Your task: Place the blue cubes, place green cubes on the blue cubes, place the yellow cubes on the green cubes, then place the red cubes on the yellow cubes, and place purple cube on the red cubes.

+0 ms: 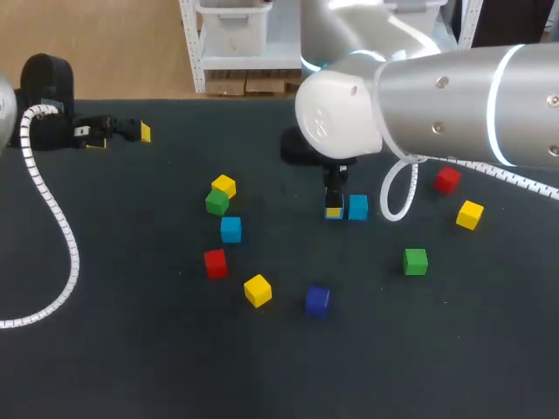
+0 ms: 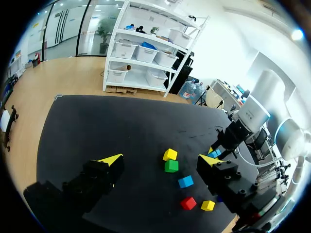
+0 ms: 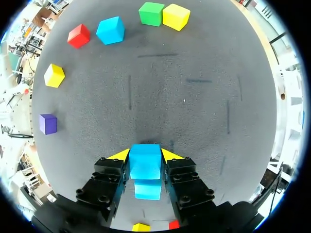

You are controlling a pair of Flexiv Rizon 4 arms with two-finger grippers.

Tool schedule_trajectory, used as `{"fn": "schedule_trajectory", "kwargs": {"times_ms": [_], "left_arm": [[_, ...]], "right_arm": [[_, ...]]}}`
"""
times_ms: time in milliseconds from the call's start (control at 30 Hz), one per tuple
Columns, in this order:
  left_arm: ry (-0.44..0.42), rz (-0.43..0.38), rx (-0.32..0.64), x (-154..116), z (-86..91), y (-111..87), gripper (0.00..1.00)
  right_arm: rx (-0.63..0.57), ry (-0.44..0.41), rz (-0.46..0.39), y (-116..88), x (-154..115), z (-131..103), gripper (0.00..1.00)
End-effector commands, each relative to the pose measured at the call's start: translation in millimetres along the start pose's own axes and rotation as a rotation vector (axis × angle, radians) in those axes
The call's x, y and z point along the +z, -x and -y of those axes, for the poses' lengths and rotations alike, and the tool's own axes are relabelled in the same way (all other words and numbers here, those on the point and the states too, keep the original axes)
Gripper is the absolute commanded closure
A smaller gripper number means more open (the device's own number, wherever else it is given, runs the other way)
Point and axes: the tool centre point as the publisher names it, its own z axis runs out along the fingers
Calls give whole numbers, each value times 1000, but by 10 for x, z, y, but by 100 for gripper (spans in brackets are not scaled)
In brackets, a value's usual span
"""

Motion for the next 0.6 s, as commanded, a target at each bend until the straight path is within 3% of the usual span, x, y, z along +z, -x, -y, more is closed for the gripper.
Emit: {"fn": "schedule_trajectory", "kwargs": {"times_ms": [33,600], "left_arm": [[-12,7,2,-1,-25,-13,0],[-12,7,2,-1,-25,-13,0]], "right_arm": [[1,-2,1,-17,4,-19,78],[4,-3,0,-21,20,-22,78]]}}
